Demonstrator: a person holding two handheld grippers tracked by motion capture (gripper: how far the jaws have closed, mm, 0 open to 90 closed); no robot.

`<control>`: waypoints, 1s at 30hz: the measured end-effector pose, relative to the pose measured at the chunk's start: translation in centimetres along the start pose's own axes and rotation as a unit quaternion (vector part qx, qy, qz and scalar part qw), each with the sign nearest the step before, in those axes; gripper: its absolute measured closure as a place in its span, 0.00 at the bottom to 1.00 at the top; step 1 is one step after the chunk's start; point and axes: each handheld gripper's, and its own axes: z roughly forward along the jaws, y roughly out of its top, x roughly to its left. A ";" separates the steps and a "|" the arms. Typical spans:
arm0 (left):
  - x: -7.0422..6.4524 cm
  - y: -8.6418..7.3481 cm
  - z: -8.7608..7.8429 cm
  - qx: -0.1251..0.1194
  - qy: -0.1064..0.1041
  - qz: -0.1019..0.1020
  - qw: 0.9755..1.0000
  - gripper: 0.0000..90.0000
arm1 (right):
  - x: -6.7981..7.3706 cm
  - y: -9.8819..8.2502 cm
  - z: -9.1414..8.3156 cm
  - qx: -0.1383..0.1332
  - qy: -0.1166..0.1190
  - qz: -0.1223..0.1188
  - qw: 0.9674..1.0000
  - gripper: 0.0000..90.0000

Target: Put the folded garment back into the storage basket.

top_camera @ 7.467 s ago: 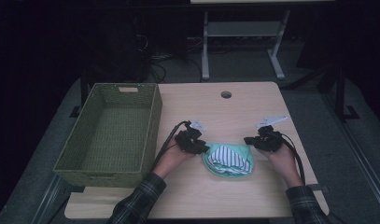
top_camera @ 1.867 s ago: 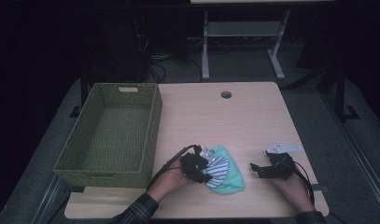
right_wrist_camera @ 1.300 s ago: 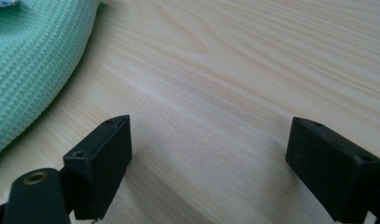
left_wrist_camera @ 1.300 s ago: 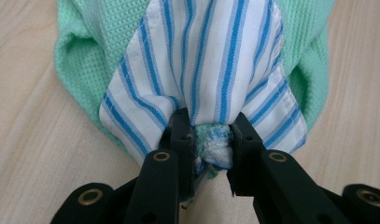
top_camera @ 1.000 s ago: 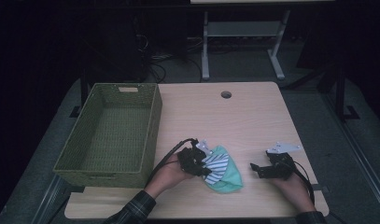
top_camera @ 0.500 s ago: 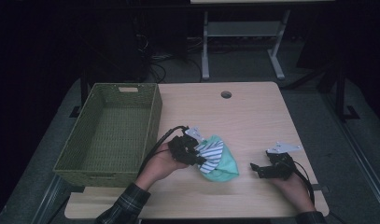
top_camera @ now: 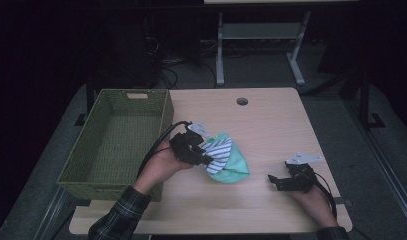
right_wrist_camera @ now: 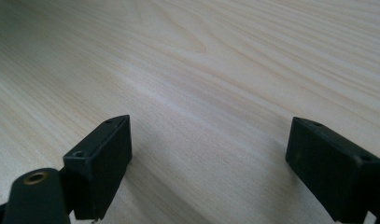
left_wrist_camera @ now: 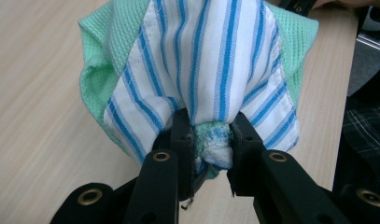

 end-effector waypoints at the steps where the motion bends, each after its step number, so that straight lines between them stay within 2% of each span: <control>1: 0.1 0.0 -0.3 -0.002 0.003 -0.003 1.000 0.83 | 0.0 0.0 0.0 0.000 0.000 0.000 1.000 0.16; 15: 2.0 -1.0 -5.4 -0.020 0.047 -0.026 0.998 0.83 | 0.0 0.0 0.0 0.001 -0.001 0.002 1.000 0.16; 23: 3.1 -2.4 -7.7 -0.030 0.070 -0.047 0.996 0.83 | 0.0 0.0 0.0 0.001 -0.001 0.003 1.000 0.16; 30: 3.9 -3.9 -9.4 -0.041 0.089 -0.068 0.993 0.83 | 0.0 0.0 0.0 0.001 -0.002 0.003 1.000 0.16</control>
